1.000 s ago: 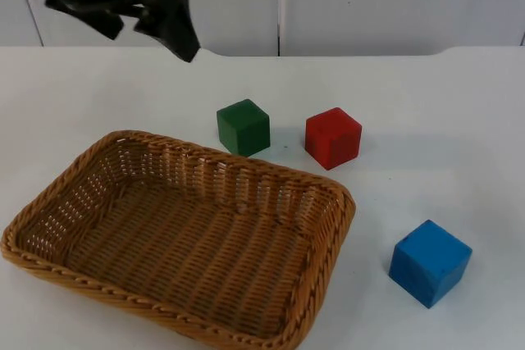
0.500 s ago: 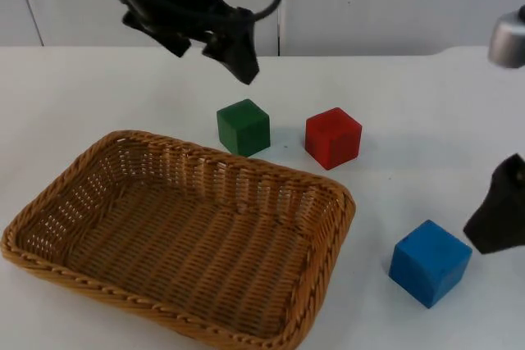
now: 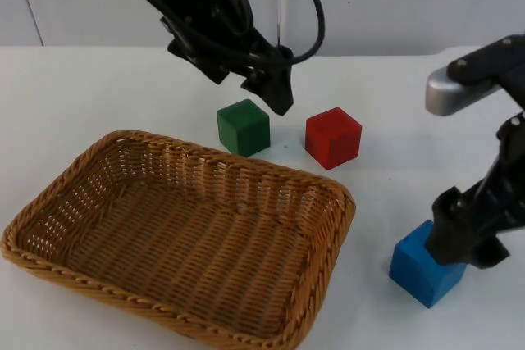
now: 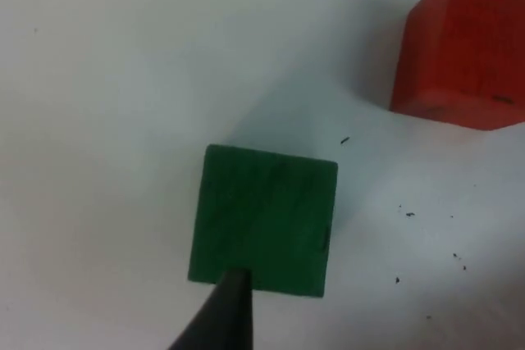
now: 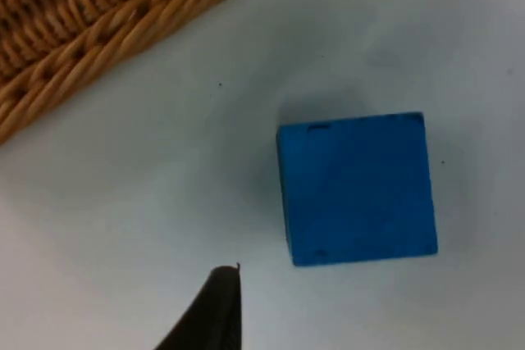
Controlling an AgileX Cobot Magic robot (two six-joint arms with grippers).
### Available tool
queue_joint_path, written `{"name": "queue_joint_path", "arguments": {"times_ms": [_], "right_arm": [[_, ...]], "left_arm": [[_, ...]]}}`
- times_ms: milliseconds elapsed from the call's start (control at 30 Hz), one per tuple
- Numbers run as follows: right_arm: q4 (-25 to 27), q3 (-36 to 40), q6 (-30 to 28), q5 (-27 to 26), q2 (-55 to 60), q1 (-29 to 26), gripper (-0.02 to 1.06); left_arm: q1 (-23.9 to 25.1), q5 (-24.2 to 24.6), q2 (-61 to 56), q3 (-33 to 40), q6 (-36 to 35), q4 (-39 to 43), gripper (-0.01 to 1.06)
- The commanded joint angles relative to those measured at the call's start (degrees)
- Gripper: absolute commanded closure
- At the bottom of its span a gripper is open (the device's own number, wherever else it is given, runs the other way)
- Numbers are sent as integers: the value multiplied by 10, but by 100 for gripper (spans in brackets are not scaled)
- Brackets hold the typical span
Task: Pick up one cube with each hand and place exactly two cubes into the same basket, leaving the remaining cube outside.
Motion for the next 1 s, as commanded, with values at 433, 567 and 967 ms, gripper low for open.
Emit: {"name": "queue_joint_path", "arguments": {"times_ms": [433,567,967], "right_arm": [[-41,-3,29,-114,109,4,2],[-52,-3,32,-130,126,4,2],[-52,-3,32,-148,144,4,2]], "left_arm": [[-9,-40,80,-41,7,34,0],[-9,-56,88,-44,7,45,0],[-6,-50,95,-44,6,51,0]]}}
